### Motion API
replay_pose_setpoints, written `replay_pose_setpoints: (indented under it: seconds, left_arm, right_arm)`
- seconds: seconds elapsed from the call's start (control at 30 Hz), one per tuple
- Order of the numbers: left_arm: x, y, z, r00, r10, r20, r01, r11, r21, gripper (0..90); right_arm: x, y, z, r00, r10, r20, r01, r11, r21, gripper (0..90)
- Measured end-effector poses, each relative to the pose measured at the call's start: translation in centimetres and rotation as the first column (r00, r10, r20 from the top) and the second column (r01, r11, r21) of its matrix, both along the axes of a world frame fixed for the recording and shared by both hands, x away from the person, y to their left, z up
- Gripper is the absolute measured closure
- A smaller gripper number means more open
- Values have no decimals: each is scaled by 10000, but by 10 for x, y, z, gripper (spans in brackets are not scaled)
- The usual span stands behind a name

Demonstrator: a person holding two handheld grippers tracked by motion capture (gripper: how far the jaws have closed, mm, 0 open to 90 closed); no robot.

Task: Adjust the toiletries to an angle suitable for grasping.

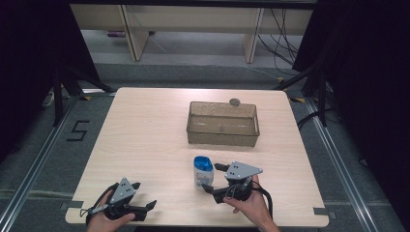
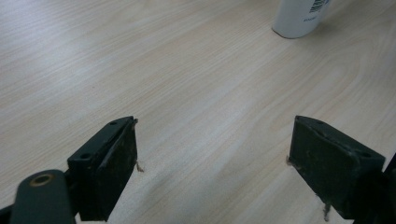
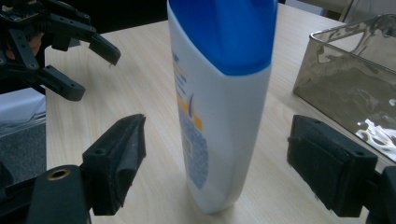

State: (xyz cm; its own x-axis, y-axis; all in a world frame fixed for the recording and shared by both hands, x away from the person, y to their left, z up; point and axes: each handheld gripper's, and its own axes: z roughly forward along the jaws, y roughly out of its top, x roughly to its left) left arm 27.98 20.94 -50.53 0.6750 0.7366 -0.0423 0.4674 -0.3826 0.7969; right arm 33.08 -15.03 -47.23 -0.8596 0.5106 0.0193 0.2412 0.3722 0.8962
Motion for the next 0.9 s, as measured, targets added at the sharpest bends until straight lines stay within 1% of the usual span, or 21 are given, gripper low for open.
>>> replay_pose_setpoints:
  seconds: [0.03,0.07,0.17,0.2,0.27,0.3,0.33,0.37,0.47,0.5,0.53,0.57,0.6,0.63,0.67,0.7,0.73,0.77,0.8,0.87,0.9]
  left_arm:
    - [0,0,0,10000,0,0,0,10000,0,148]
    - [0,0,0,9999,45,111,-45,10000,28,148]
    - [0,0,0,10000,15,45,-16,10000,93,148]
    - [0,0,0,9999,60,95,-60,10000,-52,148]
    - [-1,0,1,10000,54,54,-55,9999,129,148]
    - [-1,0,1,10000,54,54,-55,9999,129,148]
    - [-1,0,1,10000,72,35,-72,10000,63,148]
    - [0,0,0,9999,62,102,-61,10000,-51,148]
    - [-1,0,1,10000,60,43,-60,10000,74,148]
    - [-1,0,1,10000,60,43,-60,10000,74,148]
    - [-1,0,1,10000,71,44,-72,10000,53,148]
    - [-1,0,1,9999,98,62,-98,10000,-16,148]
    - [-1,0,1,9999,94,55,-94,10000,-14,148]
    - [-1,0,1,10000,67,44,-68,10000,57,148]
    - [-1,0,1,10000,68,47,-68,10000,47,148]
    - [-1,0,1,10000,68,47,-68,10000,47,148]
    - [-1,0,0,10000,62,69,-62,10000,9,148]
    - [-1,0,1,10000,48,55,-48,10000,-49,148]
    - [-1,0,1,10000,58,56,-57,10000,-45,148]
    - [0,2,1,10000,-10,69,8,9996,270,148]
    - [0,2,1,10000,-10,69,8,9996,270,148]
  right_arm:
    - [0,0,0,10000,0,0,0,10000,0,205]
    - [2,4,-1,9998,106,163,-107,9999,56,208]
    - [4,7,-1,9999,122,65,-121,9999,-27,213]
    - [6,9,-2,9997,226,69,-225,9997,-68,220]
    - [8,11,-2,9995,245,200,-244,9997,-59,224]
    - [8,11,-2,9995,245,200,-244,9997,-59,224]
    - [8,13,-2,9996,272,52,-272,9996,-60,234]
    - [10,15,-3,9994,331,136,-331,9995,4,237]
    - [12,17,-4,9997,256,54,-256,9996,-124,248]
    - [14,18,-5,9995,285,133,-284,9996,-89,252]
    - [14,19,-6,9997,224,-39,-224,9997,-88,259]
    - [15,19,-7,9996,263,55,-262,9996,-45,269]
    - [16,19,-7,9997,246,1,-246,9996,-111,281]
    - [16,20,-8,9996,274,-29,-274,9996,22,291]
    - [17,19,-7,9996,240,172,-240,9997,-17,307]
    - [17,19,-7,9996,240,172,-240,9997,-17,307]
    - [18,19,-7,9993,350,92,-350,9994,-66,329]
    - [18,21,-9,9991,397,-177,-395,9992,107,343]
    - [18,21,-9,9994,304,-185,-304,9995,-8,352]
    - [19,22,-9,9988,471,-133,-471,9989,-9,376]
    - [19,22,-9,9988,471,-133,-471,9989,-9,376]
